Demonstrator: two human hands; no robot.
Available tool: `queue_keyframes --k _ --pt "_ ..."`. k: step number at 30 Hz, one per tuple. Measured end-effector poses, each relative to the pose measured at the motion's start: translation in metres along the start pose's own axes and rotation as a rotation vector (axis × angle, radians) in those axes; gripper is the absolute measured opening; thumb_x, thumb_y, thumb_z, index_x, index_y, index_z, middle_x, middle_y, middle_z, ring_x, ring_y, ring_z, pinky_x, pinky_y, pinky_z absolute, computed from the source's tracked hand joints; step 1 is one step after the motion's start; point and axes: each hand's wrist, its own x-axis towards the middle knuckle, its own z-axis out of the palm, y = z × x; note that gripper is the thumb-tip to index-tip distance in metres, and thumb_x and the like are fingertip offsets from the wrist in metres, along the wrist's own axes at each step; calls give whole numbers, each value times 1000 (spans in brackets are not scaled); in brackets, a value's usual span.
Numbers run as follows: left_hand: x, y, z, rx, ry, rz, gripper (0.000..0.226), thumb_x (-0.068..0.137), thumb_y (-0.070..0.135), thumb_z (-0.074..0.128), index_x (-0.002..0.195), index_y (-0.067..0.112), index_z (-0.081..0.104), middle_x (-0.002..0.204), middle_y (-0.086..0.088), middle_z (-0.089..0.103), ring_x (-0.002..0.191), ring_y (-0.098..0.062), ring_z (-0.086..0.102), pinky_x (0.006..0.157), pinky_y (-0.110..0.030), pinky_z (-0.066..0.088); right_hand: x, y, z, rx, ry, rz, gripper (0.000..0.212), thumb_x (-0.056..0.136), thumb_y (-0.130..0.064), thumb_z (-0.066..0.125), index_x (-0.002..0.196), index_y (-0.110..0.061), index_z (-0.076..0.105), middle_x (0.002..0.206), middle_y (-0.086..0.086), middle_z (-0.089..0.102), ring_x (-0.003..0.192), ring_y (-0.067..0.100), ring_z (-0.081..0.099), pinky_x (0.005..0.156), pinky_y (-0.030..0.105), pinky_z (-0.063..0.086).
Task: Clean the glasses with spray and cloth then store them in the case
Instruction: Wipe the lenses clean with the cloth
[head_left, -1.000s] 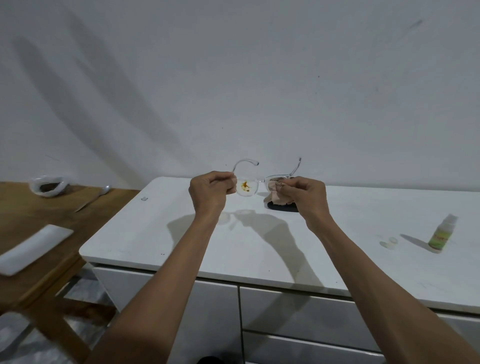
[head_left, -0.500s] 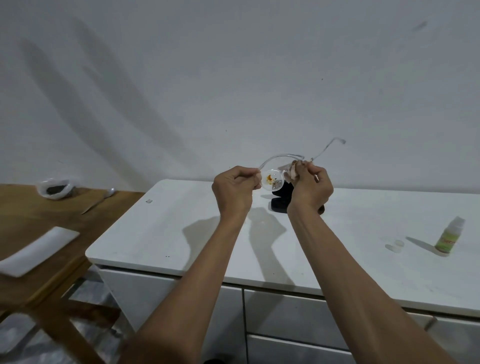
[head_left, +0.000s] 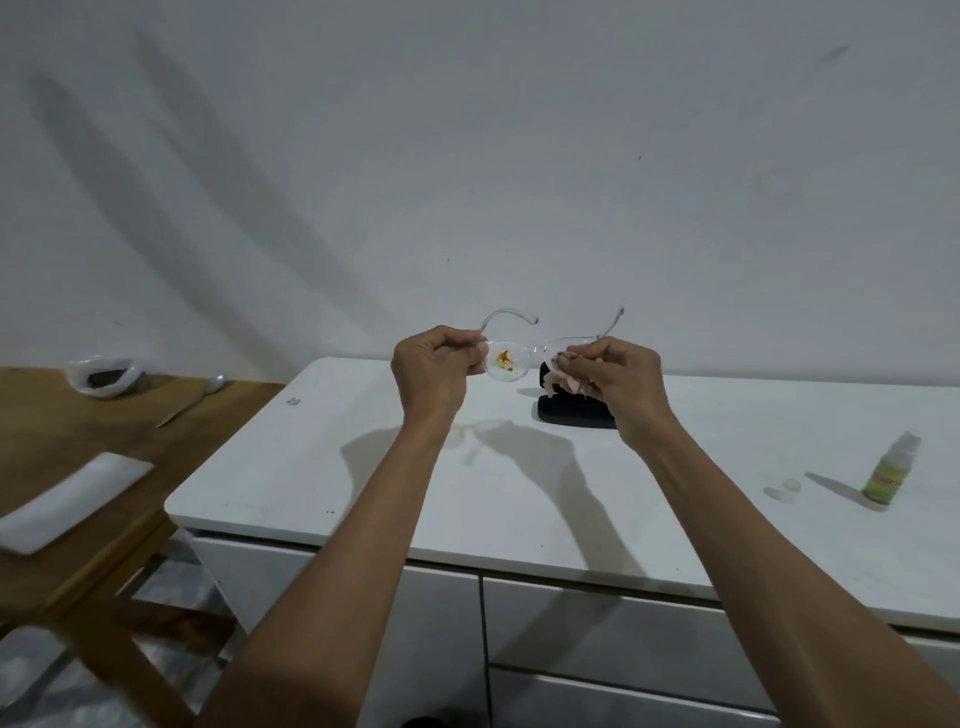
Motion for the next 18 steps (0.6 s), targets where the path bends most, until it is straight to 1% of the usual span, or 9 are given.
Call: queue_keyframes --k 2,4,6,8,9,11,13,16,18 --pt "2 1 -2 18 -21 -1 17 76 -13 76 75 3 76 76 -14 75 67 -25 68 70 -35 63 0 -1 -4 -27 4 10 10 82 15 73 83 7 67 68 10 72 57 24 68 58 27 55" --pt "2 3 -1 33 -33 6 12 76 -13 76 77 -1 76 79 -17 75 66 -25 68 69 -34 63 1 1 -5 -34 72 0 8 82 14 73 83 9 67 68 12 70 56 24 66 57 28 56" --pt "0 3 0 41 -34 10 9 76 -13 76 79 -4 75 79 -16 75 65 -23 68 70 -35 64 1 2 -1 -51 174 -35 8 81 9 74 79 4 69 68 14 68 61 23 67 60 30 56" --pt "-2 3 2 40 -35 7 11 76 -12 76 77 -1 76 78 -15 76 64 -22 68 73 -37 64 4 6 5 -44 273 -67 14 80 5 74 72 -5 68 65 14 67 64 26 67 62 33 53" --pt "-3 3 3 35 -35 5 12 76 -11 77 76 1 76 78 -14 76 64 -21 69 74 -38 64 7 8 7 -37 332 -73 14 78 2 74 70 -8 69 65 13 68 67 27 69 65 36 55" --pt "-6 4 5 18 -29 -1 15 76 -11 76 74 3 75 77 -12 76 64 -20 69 74 -39 64 12 11 15 -12 463 -77 11 74 -8 75 68 -17 72 77 10 76 79 26 76 78 43 62" --pt "-10 6 9 0 -24 4 17 77 -11 76 72 5 74 76 -11 76 64 -20 69 74 -40 64 15 11 25 46 567 -97 8 74 -13 75 70 -20 72 85 6 78 87 25 77 87 46 62" --pt "-17 8 16 -19 -27 24 15 77 -11 76 74 4 75 74 -8 76 64 -19 70 75 -41 65 19 5 37 184 687 -127 18 82 -6 74 71 -19 68 81 3 74 79 21 72 87 43 62" --pt "-20 8 22 -26 -22 43 11 77 -11 76 77 0 75 71 -4 76 63 -17 70 75 -41 65 24 3 43 326 703 -130 21 82 0 74 71 -16 67 78 9 71 74 25 70 85 48 63"
